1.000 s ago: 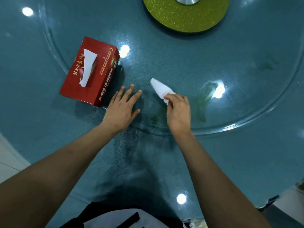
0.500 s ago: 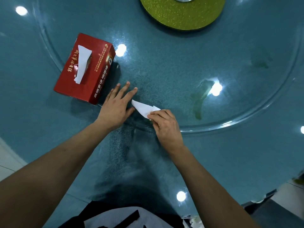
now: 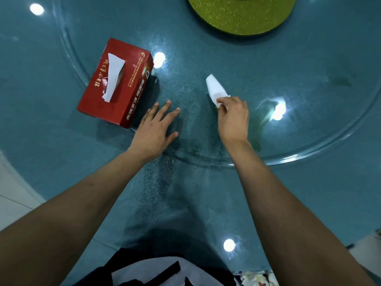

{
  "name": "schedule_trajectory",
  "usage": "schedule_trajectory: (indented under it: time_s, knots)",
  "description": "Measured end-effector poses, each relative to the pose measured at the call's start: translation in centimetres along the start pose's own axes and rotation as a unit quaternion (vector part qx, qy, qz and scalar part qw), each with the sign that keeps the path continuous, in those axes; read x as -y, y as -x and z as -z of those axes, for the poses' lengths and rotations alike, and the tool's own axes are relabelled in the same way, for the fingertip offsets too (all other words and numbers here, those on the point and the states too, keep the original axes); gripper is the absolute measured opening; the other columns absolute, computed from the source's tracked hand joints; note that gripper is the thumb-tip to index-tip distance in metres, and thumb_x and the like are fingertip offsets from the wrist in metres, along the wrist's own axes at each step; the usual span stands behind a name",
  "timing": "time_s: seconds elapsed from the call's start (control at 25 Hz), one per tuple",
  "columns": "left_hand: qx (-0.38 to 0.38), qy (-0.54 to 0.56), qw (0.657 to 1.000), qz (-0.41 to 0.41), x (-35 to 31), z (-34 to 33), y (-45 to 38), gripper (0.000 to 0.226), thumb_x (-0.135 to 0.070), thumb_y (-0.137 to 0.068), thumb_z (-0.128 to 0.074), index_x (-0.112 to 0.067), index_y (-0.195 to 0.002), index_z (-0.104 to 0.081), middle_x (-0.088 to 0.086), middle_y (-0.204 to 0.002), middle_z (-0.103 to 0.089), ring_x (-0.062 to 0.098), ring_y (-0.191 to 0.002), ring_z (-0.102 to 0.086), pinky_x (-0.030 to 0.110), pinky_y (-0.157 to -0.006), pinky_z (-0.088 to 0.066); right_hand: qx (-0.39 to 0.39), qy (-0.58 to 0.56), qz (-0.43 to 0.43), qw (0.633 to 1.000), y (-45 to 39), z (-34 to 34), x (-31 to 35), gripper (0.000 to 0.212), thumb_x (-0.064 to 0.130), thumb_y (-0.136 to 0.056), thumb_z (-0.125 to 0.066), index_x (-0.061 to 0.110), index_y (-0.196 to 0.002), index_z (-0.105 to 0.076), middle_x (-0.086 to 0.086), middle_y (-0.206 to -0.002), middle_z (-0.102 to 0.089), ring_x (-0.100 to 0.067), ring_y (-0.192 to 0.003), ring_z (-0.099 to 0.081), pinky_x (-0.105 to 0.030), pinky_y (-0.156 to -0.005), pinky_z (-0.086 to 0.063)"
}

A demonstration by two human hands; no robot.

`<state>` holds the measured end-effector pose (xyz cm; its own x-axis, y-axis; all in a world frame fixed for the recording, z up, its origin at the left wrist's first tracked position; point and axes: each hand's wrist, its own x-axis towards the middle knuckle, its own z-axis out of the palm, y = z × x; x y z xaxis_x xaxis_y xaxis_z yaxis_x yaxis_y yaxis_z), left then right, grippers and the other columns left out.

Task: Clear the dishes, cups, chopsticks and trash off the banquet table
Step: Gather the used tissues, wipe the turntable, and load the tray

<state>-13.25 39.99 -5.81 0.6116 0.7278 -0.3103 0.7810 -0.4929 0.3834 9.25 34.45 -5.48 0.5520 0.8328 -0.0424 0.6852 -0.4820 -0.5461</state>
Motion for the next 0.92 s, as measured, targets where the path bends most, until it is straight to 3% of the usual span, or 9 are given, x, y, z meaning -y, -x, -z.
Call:
schedule_trajectory:
  time_s: [0.28,0.48,0.72,0.92]
  knots:
    - [-0.006,-0.001,1.000,-0.005,0.2,-0.1,-0.1,0.069,-0.039,-0.100,-0.056,-0.031,-0.160,-0.023,-0.001,-0.170,-0.007,0.029,-0.156,-0.002,0.048,-0.126,-0.010,0.052,-0.032,0.085,0.995,10.6,-2.1,3.8,0.018,-0.006,-0.085,-0.067,0.000,-0.101,-0.074,-0.017,-0.098,-0.067,-0.036,-0.091,-0.059,-0.045,-0.085,-0.052]
    - [0.000,0.009,1.000,-0.014,0.9,0.3,-0.2,0.069,-0.039,-0.099,-0.058,-0.031,-0.159,-0.025,-0.002,-0.170,-0.008,0.028,-0.156,-0.002,0.047,-0.126,-0.010,0.042,-0.023,0.121,0.992,11.5,-1.6,3.7,0.016,-0.010,-0.080,-0.072,-0.001,-0.094,-0.073,-0.017,-0.091,-0.067,-0.036,-0.083,-0.061,-0.046,-0.079,-0.057]
    - [0.004,0.014,1.000,-0.024,2.0,0.7,0.0,0.070,-0.043,-0.098,-0.058,-0.032,-0.159,-0.025,-0.004,-0.169,-0.008,0.026,-0.156,-0.001,0.044,-0.126,-0.009,0.001,-0.010,0.055,0.998,12.8,-0.3,0.6,0.014,-0.007,-0.089,-0.066,0.001,-0.099,-0.073,-0.016,-0.097,-0.066,-0.035,-0.085,-0.056,-0.045,-0.080,-0.051]
    - [-0.005,0.023,1.000,-0.010,2.5,1.3,-0.3,0.069,-0.047,-0.095,-0.061,-0.034,-0.155,-0.032,-0.004,-0.168,-0.015,0.026,-0.156,-0.005,0.048,-0.126,-0.015,-0.043,0.007,0.034,0.998,13.0,0.9,-1.7,0.019,-0.010,-0.084,-0.070,0.002,-0.097,-0.073,-0.014,-0.094,-0.067,-0.035,-0.082,-0.057,-0.043,-0.076,-0.055]
